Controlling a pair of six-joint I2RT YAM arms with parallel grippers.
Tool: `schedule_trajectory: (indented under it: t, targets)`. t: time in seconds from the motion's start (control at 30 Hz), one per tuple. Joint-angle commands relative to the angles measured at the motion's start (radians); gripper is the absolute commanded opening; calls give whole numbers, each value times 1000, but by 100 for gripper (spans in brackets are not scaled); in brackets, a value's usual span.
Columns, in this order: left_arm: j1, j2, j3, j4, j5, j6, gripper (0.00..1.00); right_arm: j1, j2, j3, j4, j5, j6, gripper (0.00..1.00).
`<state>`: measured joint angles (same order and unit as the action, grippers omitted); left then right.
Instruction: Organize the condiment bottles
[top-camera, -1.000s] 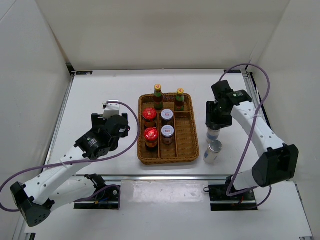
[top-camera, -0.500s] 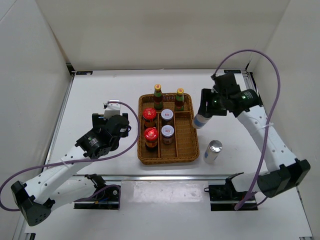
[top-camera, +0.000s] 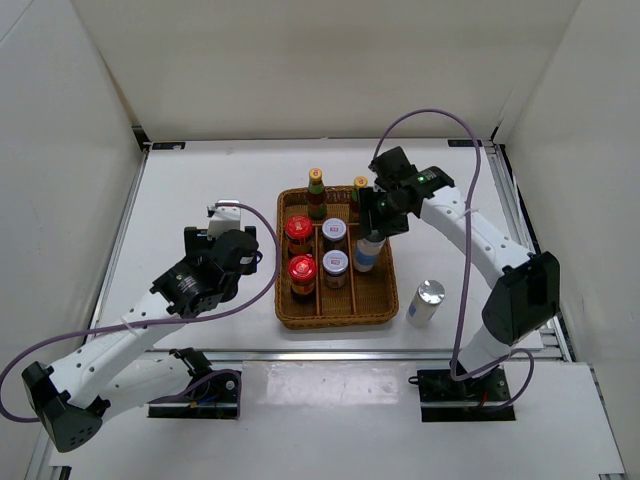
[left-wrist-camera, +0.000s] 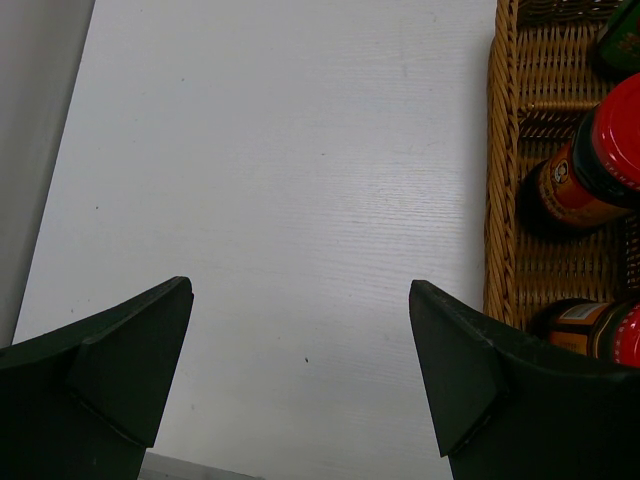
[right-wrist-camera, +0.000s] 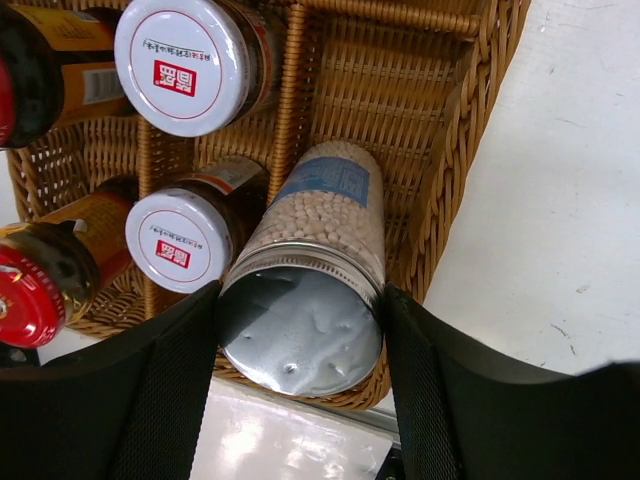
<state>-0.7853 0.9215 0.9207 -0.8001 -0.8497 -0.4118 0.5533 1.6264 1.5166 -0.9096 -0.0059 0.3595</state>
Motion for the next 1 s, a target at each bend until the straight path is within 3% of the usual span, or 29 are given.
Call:
schedule_trajectory:
  t: [0.0, 0.07, 0.1, 0.17, 0.27, 0.5, 0.77, 0.97]
  targets:
    - [4, -6, 20, 10, -17, -9, 100, 14, -22, 39, 58, 26, 7, 18]
    - [4, -6, 20, 10, -17, -9, 100, 14, -11, 39, 58, 47, 7, 29]
    - [4, -6, 20, 10, -17, -9, 100, 23, -11, 39, 58, 47, 7, 52]
    - [4, -6, 20, 10, -17, -9, 100, 23, -11, 39, 58, 47, -2, 80]
    - [4, -6, 20, 10, -17, -9, 100, 23, -43, 50, 23, 81, -13, 100]
    - [4, -6, 20, 19, -17, -9, 100, -22, -279, -15, -78, 247, -25, 100]
    - [4, -6, 20, 29, -8, 1, 100, -62, -483, -304, -235, 238, 78, 100]
    - [4, -6, 20, 29, 1, 1, 100, -62, -493, -398, -245, 176, 96, 100]
